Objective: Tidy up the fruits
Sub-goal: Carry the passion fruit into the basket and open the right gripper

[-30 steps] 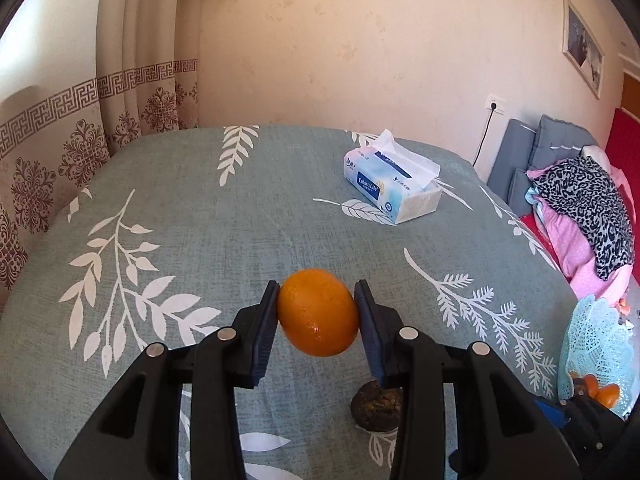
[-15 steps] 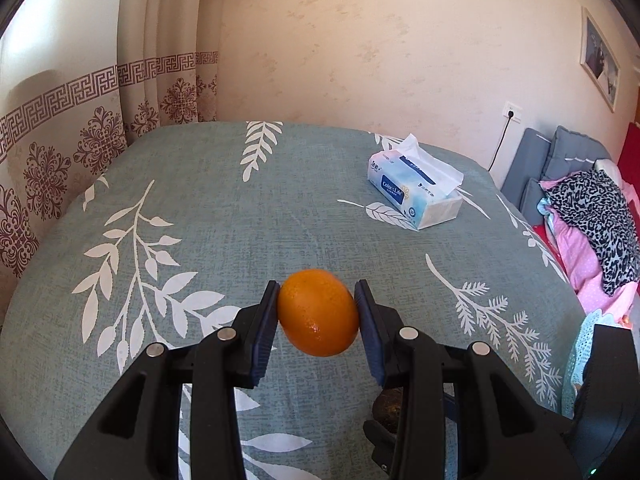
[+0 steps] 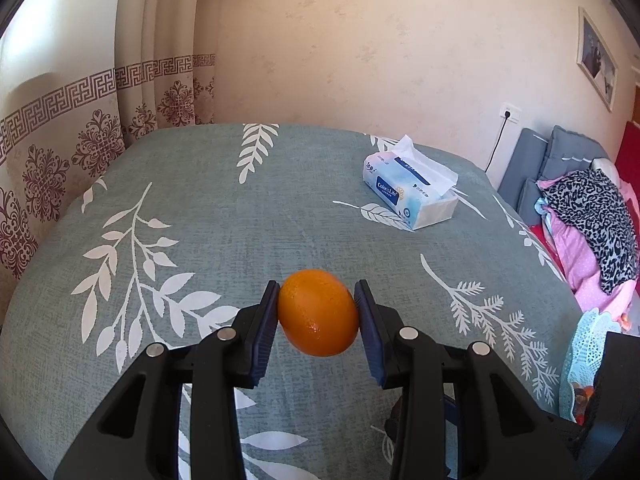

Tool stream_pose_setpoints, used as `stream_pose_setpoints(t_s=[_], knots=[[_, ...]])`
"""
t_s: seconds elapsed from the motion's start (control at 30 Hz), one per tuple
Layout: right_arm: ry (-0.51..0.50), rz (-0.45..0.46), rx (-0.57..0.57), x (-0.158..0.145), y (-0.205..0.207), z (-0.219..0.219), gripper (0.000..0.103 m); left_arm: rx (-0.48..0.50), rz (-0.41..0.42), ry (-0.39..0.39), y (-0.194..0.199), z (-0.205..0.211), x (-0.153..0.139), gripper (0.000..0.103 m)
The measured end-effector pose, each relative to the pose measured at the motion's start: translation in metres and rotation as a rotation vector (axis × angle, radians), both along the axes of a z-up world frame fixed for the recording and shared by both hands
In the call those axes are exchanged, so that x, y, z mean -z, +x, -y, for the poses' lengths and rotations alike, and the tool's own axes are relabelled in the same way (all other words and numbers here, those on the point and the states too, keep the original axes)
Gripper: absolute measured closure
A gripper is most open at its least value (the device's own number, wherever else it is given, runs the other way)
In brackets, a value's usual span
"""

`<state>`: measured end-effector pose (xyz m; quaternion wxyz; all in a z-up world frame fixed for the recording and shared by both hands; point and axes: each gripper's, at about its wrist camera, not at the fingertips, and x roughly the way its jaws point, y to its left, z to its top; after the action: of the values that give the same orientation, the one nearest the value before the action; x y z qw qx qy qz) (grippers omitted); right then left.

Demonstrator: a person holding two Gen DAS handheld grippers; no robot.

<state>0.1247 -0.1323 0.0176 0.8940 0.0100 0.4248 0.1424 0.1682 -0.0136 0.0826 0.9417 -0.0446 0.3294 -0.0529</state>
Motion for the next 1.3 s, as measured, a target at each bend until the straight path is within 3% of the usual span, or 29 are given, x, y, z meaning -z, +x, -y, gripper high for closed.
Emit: stream_pose_setpoints(t_s=[0.57, 1.3], knots=[[-0.004, 0.058, 0.159, -0.027, -0.036, 0.061, 0.061, 0.076, 0.011, 0.021, -0.012, 0.026, 0.001, 0.064], [0.045, 0.104, 0.476, -0.045, -0.087, 0.201, 0.061, 0.19, 0.007, 0.087, -0.036, 0.071, 0.011, 0.064]])
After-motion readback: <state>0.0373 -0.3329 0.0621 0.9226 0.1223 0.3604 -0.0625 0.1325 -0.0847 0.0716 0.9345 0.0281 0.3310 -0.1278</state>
